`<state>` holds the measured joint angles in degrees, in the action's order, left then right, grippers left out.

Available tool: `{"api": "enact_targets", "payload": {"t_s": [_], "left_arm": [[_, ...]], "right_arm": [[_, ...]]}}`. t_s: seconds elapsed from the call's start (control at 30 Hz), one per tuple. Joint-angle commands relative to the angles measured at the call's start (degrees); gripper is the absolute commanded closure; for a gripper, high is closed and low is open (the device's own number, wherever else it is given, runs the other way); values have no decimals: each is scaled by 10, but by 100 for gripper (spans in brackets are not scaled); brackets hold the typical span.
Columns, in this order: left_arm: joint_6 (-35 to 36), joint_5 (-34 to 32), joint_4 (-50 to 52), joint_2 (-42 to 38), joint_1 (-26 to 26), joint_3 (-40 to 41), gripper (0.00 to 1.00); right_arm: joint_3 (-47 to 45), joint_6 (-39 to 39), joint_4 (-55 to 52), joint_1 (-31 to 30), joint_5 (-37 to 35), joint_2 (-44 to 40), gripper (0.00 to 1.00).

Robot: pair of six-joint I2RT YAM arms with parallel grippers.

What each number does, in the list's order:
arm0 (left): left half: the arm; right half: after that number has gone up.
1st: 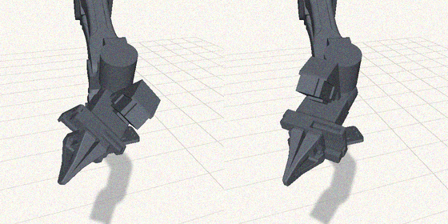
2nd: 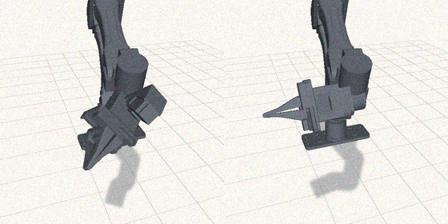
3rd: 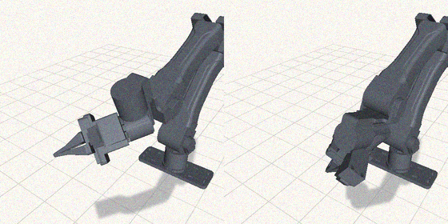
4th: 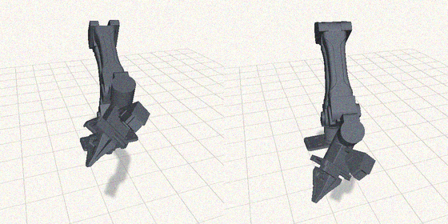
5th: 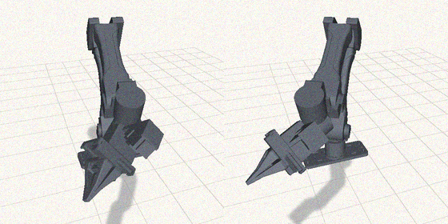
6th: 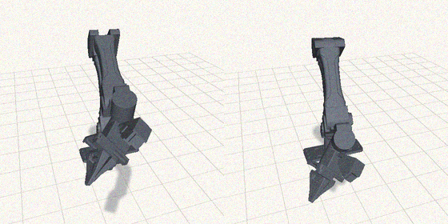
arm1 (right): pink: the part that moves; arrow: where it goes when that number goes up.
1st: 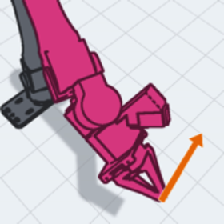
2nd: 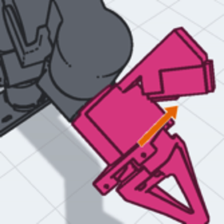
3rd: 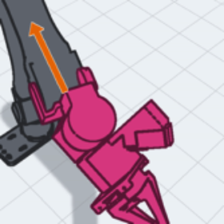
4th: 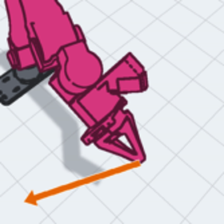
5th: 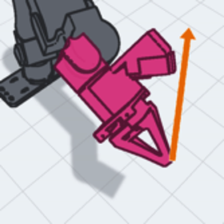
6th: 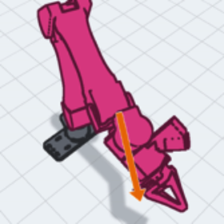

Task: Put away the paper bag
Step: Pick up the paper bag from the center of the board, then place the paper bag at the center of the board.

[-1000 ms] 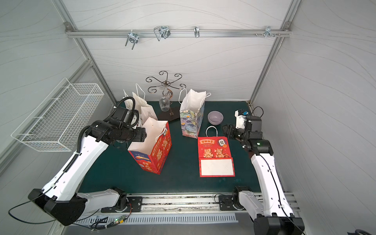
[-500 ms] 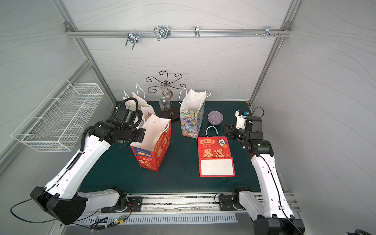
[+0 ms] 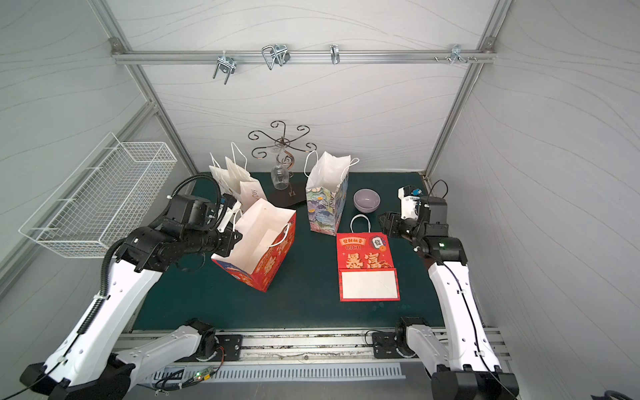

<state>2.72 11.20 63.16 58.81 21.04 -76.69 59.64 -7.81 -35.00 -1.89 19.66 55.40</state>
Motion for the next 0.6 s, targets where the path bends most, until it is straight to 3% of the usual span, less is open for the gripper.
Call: {"api": "enact_targets", "payload": {"t_s": [0.0, 0.2, 0.57], "left_arm": [[66, 91, -5, 1, -1, -22, 100], [189, 164, 24, 41, -1, -53, 100], [294, 210, 45, 110, 7, -94, 100]], "right_arm": [[25, 28, -3, 2, 41, -2, 38], [11, 136, -1, -16, 193, -20, 38], [-27, 389, -110, -101, 330, -48, 34]]}}
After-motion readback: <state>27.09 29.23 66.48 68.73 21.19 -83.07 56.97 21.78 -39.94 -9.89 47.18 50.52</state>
